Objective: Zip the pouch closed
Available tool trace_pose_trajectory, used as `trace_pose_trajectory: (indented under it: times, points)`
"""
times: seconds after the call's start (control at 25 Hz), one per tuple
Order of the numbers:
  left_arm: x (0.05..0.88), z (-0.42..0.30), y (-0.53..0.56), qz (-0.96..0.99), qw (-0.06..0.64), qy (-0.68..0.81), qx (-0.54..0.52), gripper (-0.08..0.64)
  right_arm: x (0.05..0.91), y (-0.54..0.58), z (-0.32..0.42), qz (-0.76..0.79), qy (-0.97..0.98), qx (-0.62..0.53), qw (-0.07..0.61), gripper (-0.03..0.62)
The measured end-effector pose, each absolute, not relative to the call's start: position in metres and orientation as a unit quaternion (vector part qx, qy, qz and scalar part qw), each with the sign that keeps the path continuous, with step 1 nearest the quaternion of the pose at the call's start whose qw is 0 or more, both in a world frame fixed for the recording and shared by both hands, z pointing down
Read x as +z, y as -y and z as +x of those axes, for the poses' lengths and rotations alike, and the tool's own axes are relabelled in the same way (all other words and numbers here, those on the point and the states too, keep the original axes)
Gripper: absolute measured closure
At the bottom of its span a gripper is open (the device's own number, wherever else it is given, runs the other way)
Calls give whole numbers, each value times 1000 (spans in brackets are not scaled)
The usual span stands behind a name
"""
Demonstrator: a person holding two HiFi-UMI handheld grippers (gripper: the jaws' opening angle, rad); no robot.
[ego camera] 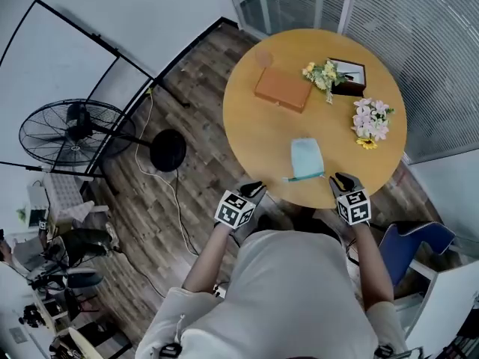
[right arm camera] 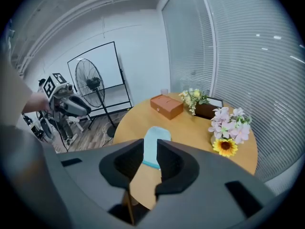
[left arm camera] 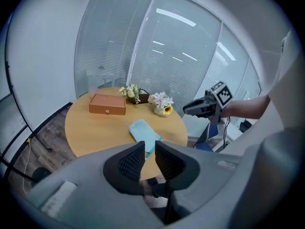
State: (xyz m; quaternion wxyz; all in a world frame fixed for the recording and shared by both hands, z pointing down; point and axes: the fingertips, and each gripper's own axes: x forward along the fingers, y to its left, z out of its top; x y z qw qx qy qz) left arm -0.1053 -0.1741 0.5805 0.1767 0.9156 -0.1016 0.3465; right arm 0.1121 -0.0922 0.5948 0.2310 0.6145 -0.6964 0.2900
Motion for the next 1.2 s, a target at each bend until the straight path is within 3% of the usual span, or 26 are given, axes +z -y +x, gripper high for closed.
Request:
trace_pose_trajectory:
  times: [0.76,1.2]
  points:
    - [459,-146,163,967,89,57,233,519,458,8,14,760,604,199,136,578]
    - [406,-133,119,981,78,36,173,538,409,-30,13,761,619,151,122,589]
